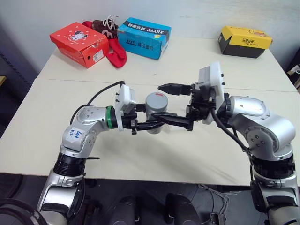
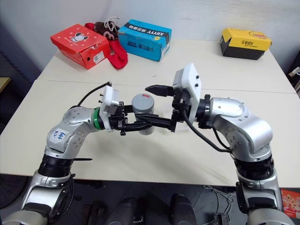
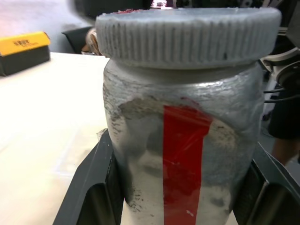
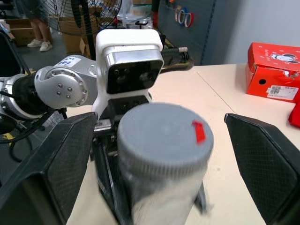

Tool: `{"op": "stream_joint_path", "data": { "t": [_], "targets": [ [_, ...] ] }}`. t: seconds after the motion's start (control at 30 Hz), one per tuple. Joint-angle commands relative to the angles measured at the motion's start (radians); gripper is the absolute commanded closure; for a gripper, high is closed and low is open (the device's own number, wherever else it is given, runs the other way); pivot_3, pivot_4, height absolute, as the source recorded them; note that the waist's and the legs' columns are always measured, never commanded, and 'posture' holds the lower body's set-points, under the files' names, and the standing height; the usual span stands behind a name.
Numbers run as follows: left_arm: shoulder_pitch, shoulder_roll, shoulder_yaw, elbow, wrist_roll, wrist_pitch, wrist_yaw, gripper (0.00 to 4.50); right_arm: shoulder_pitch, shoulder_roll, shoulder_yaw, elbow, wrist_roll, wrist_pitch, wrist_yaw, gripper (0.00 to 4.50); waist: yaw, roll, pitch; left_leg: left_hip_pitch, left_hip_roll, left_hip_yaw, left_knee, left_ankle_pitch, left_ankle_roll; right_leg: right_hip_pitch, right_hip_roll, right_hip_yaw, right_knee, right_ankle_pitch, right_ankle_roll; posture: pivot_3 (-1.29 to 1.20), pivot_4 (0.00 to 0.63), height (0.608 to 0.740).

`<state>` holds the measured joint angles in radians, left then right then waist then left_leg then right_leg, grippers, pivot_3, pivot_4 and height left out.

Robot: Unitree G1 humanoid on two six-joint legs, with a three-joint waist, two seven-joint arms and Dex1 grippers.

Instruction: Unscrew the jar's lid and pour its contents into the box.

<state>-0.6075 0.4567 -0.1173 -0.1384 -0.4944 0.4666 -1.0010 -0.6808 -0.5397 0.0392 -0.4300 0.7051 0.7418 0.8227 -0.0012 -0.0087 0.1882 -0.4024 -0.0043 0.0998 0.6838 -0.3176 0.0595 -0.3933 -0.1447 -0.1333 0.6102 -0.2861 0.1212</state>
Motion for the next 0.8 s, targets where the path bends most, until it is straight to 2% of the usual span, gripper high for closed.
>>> {"op": "stream_joint_path", "data": {
  "t": [0.03,0.47,0.8],
  "targets": [
    [0.004,0.002,-0.009,-0.049,-0.001,-0.009,-0.010,2.18,-0.033,0.008,0.003,-0.012,-0.013,-0.028,-0.008,0.05,0.000,0.000,0.000,0.000,0.000,0.000,0.000,0.000,0.000,0.000,0.000,0.000,0.000,0.000,0.000,0.00,0.150,0.740],
    [0.005,-0.006,-0.015,-0.052,0.013,-0.057,-0.025,2.18,-0.072,0.042,0.019,0.061,-0.026,-0.033,0.006,0.05,0.000,0.000,0.000,0.000,0.000,0.000,0.000,0.000,0.000,0.000,0.000,0.000,0.000,0.000,0.000,0.00,0.150,0.740],
    [0.037,-0.018,0.002,-0.078,-0.002,-0.090,-0.039,2.18,-0.112,0.020,-0.012,0.149,-0.029,-0.043,0.041,0.05,0.000,0.000,0.000,0.000,0.000,0.000,0.000,0.000,0.000,0.000,0.000,0.000,0.000,0.000,0.000,0.00,0.150,0.740]
  ]
}}
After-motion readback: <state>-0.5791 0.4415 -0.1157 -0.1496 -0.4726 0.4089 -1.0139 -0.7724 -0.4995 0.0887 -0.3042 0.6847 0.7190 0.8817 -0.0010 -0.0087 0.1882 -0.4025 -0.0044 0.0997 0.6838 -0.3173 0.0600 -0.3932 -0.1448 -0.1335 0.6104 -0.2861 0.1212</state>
